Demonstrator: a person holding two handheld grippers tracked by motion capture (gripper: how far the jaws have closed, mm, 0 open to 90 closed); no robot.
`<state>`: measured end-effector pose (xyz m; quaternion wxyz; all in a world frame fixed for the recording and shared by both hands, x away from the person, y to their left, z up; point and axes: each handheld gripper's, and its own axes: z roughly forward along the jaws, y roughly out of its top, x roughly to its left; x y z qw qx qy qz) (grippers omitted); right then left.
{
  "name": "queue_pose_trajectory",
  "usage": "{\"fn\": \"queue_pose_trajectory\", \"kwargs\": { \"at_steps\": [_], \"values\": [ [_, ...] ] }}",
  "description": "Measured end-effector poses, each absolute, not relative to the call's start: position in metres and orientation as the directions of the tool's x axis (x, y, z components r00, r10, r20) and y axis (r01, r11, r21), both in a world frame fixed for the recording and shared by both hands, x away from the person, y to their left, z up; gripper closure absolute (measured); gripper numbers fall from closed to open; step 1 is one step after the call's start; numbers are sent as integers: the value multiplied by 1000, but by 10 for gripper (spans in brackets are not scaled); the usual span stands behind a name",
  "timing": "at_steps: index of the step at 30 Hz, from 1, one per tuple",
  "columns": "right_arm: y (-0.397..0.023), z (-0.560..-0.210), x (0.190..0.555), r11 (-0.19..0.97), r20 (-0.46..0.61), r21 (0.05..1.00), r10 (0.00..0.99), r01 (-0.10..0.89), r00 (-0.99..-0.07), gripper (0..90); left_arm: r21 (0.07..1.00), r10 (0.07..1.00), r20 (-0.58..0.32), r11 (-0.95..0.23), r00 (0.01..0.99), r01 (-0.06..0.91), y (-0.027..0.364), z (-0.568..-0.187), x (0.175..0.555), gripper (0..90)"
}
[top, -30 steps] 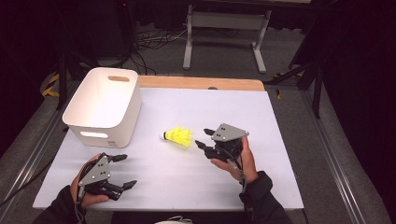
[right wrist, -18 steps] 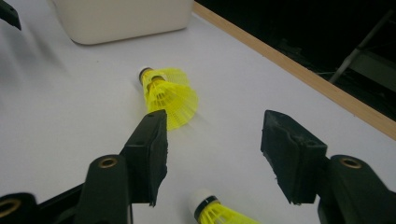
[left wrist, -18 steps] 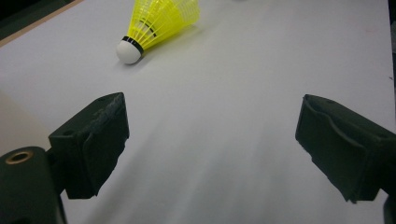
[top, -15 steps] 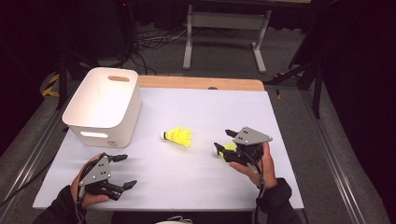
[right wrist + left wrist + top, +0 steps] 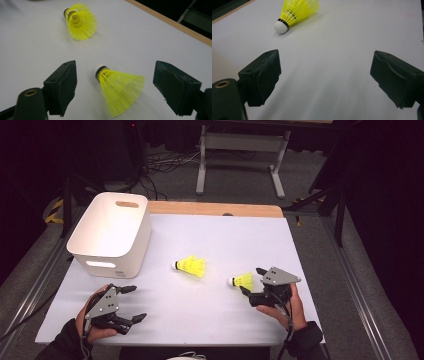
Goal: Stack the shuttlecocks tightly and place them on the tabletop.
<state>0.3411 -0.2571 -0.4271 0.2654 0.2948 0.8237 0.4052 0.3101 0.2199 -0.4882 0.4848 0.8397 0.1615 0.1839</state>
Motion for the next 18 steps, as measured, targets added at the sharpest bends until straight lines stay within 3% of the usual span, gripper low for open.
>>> {"fn": "queue_pose_trajectory", "kwargs": {
  "at_steps": [15,18],
  "values": [
    [-266,-457,343,515,-152,788,694,337,-704,215,870,448,157,-484,880,91,220,-489,310,106],
    [-267,-463,345,516,-141,781,695,352,-705,276,871,447,151,-482,882,95,220,-489,310,106]
  ]
}}
